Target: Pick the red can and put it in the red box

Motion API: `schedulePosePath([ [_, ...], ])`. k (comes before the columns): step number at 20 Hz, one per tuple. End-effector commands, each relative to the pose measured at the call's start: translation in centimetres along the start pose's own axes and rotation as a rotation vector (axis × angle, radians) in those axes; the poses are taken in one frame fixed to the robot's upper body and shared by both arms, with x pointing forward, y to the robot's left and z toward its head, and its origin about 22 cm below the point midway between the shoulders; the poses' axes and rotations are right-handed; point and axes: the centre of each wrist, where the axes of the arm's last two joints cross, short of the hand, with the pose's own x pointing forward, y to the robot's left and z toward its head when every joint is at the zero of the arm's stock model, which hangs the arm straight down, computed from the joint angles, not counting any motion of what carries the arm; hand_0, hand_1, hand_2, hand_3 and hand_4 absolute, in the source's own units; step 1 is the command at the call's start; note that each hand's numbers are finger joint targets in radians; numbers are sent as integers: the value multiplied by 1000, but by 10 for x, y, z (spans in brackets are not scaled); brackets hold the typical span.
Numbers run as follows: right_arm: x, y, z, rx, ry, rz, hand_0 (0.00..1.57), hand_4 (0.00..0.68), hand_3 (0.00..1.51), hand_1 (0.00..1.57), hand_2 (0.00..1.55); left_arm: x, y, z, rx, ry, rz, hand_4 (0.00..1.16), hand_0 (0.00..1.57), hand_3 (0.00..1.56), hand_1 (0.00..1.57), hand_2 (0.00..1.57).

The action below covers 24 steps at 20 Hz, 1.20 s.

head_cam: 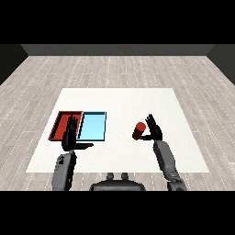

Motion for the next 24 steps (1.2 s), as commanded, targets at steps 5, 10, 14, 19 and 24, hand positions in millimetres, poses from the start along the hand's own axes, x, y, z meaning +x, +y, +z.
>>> schedulePosePath([
  [5, -16, 20, -9, 25, 24, -20, 0, 0, 0, 0, 0, 19, -9, 15, 11, -2, -14, 0, 0, 0, 0, 0],
  [10, -26, 15, -5, 13, 26, -46, 0, 0, 0, 0, 0, 23, -10, -3, 5, 1, -18, 0, 0, 0, 0, 0],
  [14, -27, 15, -14, 36, 51, -84, 0, 0, 0, 0, 0, 5, -13, 13, 4, -3, -11, 0, 0, 0, 0, 0],
  [19, -32, 38, -20, 44, 31, -74, 0, 0, 0, 0, 0, 16, -13, 8, -7, -6, -3, 0, 0, 0, 0, 0],
  [24, -30, 31, -30, 47, 66, -52, 0, 0, 0, 0, 0, 8, 3, -5, 5, 8, 5, 0, 0, 0, 0, 0],
])
